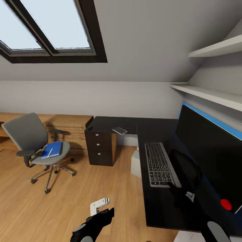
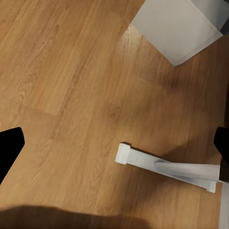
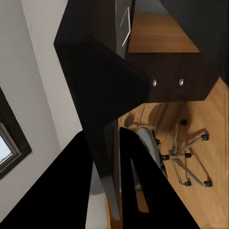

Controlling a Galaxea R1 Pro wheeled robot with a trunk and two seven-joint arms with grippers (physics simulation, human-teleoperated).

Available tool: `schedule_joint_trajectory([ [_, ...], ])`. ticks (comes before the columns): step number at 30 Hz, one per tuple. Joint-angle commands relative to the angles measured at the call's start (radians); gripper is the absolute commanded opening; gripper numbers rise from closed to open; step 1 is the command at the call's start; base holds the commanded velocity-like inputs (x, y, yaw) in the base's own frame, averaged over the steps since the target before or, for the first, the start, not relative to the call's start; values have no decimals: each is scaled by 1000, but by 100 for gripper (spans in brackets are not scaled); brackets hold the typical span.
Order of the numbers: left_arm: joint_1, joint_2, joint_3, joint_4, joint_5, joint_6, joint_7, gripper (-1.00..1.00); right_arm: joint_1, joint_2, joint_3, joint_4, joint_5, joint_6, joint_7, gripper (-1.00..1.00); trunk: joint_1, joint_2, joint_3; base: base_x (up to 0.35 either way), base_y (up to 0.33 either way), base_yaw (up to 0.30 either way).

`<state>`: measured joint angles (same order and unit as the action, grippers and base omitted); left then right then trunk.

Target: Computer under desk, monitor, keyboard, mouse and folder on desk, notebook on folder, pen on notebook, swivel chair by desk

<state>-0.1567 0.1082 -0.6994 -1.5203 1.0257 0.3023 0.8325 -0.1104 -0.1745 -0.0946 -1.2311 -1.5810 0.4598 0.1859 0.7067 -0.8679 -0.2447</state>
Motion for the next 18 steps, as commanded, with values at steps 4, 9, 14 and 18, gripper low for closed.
schedule_joint_trajectory([
  [4,-1,1,-2,-1,4,3,7,100,-1,1,-1,27,-9,-8,3,-100,0,-1,-1,9,-21,0],
  [9,-1,1,-2,-1,4,3,7,100,-2,1,-1,40,-7,-33,3,-100,0,-1,-1,1,-2,0],
  [14,-1,1,-3,-1,4,3,7,100,-4,1,2,63,-7,-35,0,-100,0,-1,-1,0,0,0],
  [18,-1,1,-3,-1,3,3,7,100,-5,1,4,77,-6,-34,2,-100,0,-1,-1,0,0,0],
])
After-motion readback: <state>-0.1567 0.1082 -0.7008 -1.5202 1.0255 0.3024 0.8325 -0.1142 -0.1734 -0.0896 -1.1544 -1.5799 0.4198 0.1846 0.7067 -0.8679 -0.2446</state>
